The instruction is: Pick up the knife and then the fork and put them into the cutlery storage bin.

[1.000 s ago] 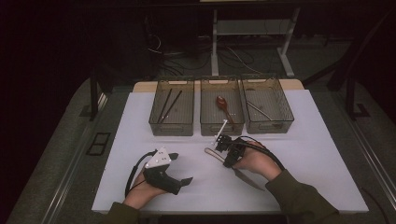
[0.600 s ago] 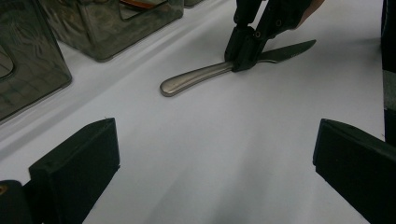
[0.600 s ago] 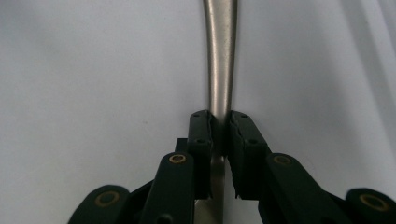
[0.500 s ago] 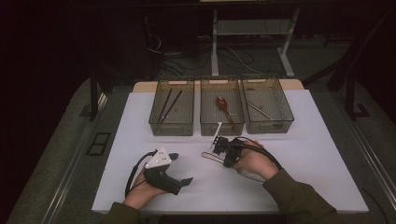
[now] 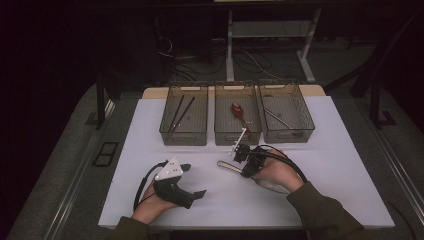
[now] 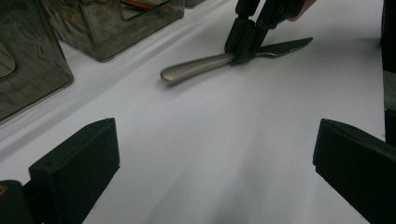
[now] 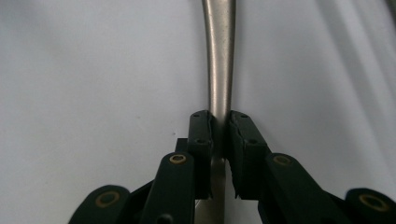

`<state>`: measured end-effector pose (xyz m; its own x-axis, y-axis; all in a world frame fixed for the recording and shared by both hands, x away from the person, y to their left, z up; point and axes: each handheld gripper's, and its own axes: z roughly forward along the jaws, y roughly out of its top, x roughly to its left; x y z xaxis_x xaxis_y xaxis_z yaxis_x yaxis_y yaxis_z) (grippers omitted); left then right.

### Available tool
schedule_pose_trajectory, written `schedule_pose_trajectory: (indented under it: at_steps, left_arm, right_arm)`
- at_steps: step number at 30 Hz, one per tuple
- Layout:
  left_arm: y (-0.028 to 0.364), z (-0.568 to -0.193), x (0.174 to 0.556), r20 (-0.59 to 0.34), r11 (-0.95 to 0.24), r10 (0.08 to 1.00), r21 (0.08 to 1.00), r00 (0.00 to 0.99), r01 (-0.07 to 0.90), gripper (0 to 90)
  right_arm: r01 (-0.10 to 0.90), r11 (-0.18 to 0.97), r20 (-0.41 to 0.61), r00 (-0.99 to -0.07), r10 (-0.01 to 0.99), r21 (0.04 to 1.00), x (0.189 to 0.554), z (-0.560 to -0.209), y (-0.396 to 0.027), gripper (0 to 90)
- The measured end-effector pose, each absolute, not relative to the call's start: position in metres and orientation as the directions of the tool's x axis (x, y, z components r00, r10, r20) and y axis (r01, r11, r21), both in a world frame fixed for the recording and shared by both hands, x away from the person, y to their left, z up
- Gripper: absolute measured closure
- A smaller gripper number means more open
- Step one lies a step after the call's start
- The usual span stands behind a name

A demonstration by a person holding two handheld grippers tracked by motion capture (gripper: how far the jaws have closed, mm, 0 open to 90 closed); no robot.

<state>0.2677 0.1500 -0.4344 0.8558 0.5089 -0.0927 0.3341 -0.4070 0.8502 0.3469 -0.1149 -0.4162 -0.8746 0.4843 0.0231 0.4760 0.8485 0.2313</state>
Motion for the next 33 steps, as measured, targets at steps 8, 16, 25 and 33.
schedule_pose_trajectory:
  at_steps: [8,16,25,33]
  left_arm:
    - [0.150,-0.434,0.267,-0.094,-0.406,0.508,0.850,0.856,0.334,0.0]
    - [0.150,-0.434,0.267,-0.092,-0.407,0.508,0.851,0.856,0.333,0.0]
    - [0.150,-0.434,0.267,-0.091,-0.406,0.507,0.852,0.857,0.331,0.0]
    - [0.151,-0.434,0.267,-0.091,-0.405,0.507,0.852,0.857,0.330,0.0]
  right_arm:
    - [0.515,0.794,0.044,-0.846,0.531,0.322,0.352,-0.400,-0.138,78.7]
    - [0.527,0.737,0.071,-0.830,0.553,0.423,0.355,-0.386,-0.161,78.7]
    - [0.557,0.632,0.117,-0.792,0.599,0.538,0.355,-0.372,-0.184,78.7]
    - [0.565,0.565,0.152,-0.775,0.614,0.601,0.357,-0.373,-0.202,78.6]
